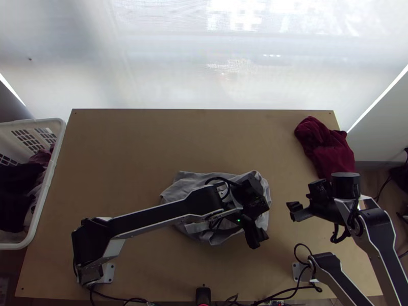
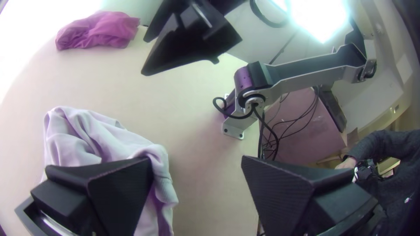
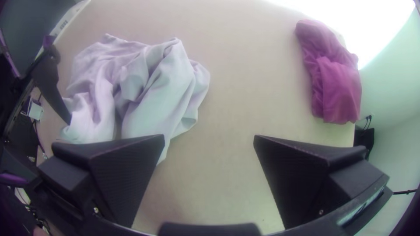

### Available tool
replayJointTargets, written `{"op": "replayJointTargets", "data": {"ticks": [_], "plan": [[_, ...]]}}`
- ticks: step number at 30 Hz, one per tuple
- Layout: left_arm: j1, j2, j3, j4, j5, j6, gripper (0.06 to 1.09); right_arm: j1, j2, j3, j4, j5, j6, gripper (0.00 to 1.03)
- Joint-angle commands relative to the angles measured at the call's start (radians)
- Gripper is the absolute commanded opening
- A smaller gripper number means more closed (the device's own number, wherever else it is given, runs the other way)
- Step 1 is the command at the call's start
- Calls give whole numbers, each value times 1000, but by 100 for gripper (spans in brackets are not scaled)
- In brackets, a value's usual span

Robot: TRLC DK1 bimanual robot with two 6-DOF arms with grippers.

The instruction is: Fold the t-shirt

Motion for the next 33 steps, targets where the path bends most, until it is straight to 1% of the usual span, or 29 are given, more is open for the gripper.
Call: {"op": "replayJointTargets", "data": {"ticks": [1, 6, 10, 14, 16, 18, 20, 22, 26, 29, 33], "plan": [[50, -28, 36, -59, 3, -6, 104, 47, 25, -5, -13, -3, 1, 97], [154, -125, 28, -145, 3, 18, 104, 136, 76, 9, -12, -3, 28, 98], [246, -223, -45, -163, 15, -2, 104, 156, 105, 38, -4, -3, 38, 98], [325, -301, -151, -218, 12, 94, 104, 195, 128, 41, -6, -5, 38, 98], [386, -352, -228, -220, 1, 118, 104, 221, 131, 36, -13, -8, 35, 98], [441, -402, -321, -215, -6, 143, 104, 245, 139, 32, -36, -39, 33, 98], [484, -459, -420, -212, -26, 166, 104, 267, 144, 24, -61, -45, 32, 98], [501, -513, -504, -211, -45, 176, 104, 291, 142, 12, -87, -45, 21, 98], [521, -582, -640, -211, -49, 193, 104, 333, 131, -7, -134, -54, 12, 98], [530, -606, -686, -208, -97, 204, 104, 363, 124, 4, -147, -100, 16, 98], [582, -640, -694, -211, -99, 210, 104, 459, 133, 49, -147, -105, 13, 98]]}}
